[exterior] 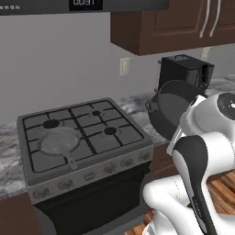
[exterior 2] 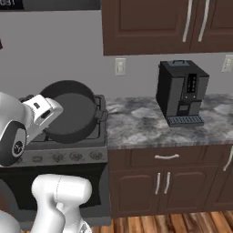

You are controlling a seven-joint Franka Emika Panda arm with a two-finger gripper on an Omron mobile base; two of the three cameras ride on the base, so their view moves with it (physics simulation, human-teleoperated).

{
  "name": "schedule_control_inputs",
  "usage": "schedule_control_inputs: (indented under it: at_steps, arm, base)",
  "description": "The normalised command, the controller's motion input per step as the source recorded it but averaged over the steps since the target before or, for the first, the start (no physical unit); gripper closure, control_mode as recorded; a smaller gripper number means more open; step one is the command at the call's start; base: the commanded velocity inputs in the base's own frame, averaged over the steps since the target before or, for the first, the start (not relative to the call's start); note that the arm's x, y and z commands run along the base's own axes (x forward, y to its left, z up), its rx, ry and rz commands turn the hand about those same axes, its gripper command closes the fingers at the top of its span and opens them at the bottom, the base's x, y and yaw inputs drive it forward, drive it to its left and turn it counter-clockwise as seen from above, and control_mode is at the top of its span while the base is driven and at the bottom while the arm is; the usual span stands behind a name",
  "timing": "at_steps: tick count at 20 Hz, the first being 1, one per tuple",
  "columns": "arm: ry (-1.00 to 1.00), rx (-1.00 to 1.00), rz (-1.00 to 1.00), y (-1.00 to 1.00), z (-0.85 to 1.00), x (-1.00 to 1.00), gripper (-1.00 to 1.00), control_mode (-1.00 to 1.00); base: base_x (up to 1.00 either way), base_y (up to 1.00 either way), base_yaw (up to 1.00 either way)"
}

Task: Move the pot and pan from the stove into the sink.

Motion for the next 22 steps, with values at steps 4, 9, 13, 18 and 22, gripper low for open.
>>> schedule_control_inputs:
  at_steps: [4,9,13,18,22]
  arm:
    - [0.00,0.00,0.00,0.00,0.00,0.00,1.00,1.00]
    - [0.00,0.00,0.00,0.00,0.00,0.00,1.00,1.00]
    - [0.00,0.00,0.00,0.00,0.00,0.00,1.00,1.00]
    - [0.00,0.00,0.00,0.00,0.00,0.00,1.00,1.00]
    - [0.00,0.00,0.00,0.00,0.00,0.00,1.00,1.00]
  base:
    - [0.00,-0.15,-0.37]
    - [0.00,-0.14,-0.36]
    - [0.00,-0.14,-0.36]
    - [0.00,-0.14,-0.36]
    - [0.00,-0.15,-0.35]
